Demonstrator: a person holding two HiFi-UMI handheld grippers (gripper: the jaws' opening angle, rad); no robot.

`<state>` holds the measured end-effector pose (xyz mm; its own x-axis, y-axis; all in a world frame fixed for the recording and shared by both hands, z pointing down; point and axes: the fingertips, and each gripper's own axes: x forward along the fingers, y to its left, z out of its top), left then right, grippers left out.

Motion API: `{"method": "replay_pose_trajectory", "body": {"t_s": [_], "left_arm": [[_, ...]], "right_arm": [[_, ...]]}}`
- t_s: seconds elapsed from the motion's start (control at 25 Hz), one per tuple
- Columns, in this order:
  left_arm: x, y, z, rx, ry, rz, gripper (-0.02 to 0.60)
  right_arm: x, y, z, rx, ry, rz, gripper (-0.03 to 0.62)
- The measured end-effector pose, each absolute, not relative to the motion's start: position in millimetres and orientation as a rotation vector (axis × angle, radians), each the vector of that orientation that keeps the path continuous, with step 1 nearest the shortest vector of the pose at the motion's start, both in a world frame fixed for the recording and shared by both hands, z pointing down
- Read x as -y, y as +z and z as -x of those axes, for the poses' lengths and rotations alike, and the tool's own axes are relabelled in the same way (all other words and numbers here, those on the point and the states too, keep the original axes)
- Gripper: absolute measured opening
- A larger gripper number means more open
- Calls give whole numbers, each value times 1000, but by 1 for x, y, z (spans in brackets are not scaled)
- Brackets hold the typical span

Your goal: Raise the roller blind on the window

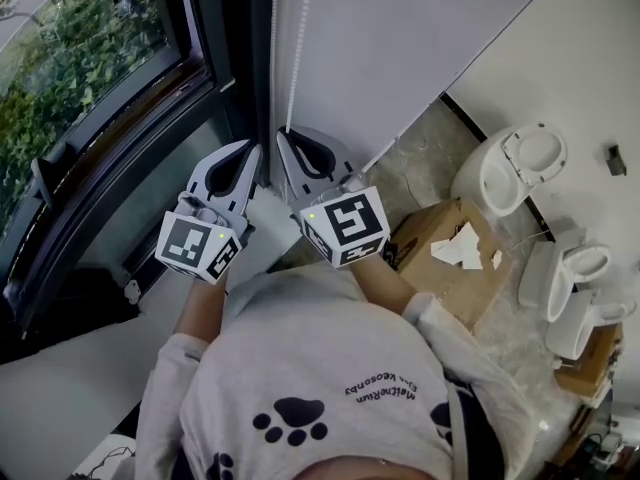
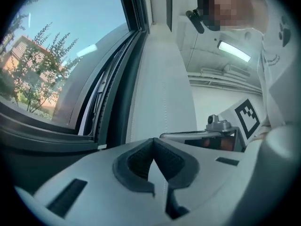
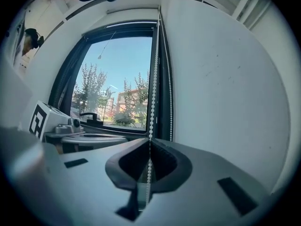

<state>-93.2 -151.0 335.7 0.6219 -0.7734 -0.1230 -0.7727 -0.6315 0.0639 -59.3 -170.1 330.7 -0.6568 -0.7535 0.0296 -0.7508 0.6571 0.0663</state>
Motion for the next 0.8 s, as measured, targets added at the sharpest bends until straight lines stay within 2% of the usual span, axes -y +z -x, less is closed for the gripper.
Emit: {"method": "replay_pose_trajectory", "body": {"t_s": [0.24, 0.32, 0.36, 0.56, 0.8], "left_arm": [[155, 330, 96, 1449, -159, -2789, 8], [157, 330, 98, 1469, -153, -2778, 8], [158, 330, 99, 1474, -149, -2773, 8], [156, 332, 102, 1533, -124, -2756, 8], [142, 334, 105, 1611, -91, -2714, 8]], "right_arm": [[174, 332, 51, 2746, -73, -1421, 21], [174, 335, 47, 2715, -59, -1479, 97], [173, 335, 43, 2696, -69, -1513, 110], [160, 326, 21, 2595, -200, -1722, 107], [141, 327, 3, 2522, -200, -1817, 52]]}}
